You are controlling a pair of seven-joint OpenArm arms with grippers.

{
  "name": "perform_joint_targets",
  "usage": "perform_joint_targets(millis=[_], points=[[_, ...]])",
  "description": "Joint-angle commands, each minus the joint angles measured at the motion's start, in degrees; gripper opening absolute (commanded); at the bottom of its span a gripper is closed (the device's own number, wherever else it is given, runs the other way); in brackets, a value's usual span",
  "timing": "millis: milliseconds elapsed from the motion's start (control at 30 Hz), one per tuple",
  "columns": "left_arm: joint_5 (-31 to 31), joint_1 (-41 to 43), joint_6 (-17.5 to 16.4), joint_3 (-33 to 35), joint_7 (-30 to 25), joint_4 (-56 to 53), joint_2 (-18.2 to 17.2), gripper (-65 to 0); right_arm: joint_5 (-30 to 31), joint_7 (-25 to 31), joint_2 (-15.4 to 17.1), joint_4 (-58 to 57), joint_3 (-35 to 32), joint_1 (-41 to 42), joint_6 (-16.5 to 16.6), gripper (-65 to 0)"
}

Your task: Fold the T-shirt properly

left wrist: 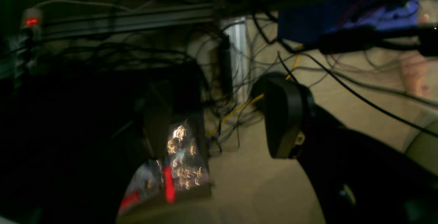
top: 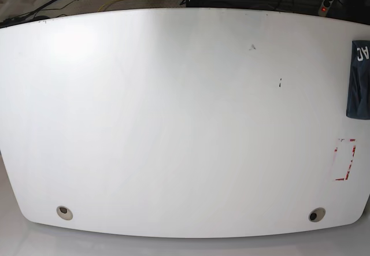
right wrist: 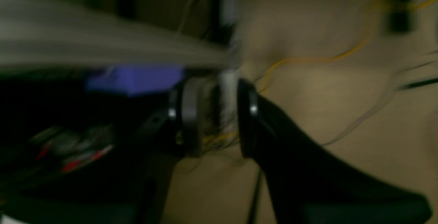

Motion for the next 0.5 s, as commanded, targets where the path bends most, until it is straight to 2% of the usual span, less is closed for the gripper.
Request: perform_joint_targets(millis=[0, 167, 300, 467], points=[[-0.2, -3.6, 0.4, -0.1, -0.8, -7.4, -1.6, -27.1, 0.7, 1.4, 0.5, -6.6, -0.9, 2.3, 0.8, -49.8], [-0.1, -13.2, 0.4, 0.0, -1.1, -23.4, -3.0, -27.1, 0.3, 1.4, 0.9, -19.2, -1.6, 9.9, 0.8, -49.8], [-0.1, -21.1, 1.0, 0.0, -1.2, -34.8, -4.3, -27.1, -6.8, 1.4, 1.3, -29.0, -3.4, 17.6, -0.2, -49.8], [0.0, -27.7, 6.5, 0.2, -1.2, -43.8, -5.1, -27.1, -13.5, 1.4, 0.1, -38.8, -3.6, 25.0, -4.9, -49.8]])
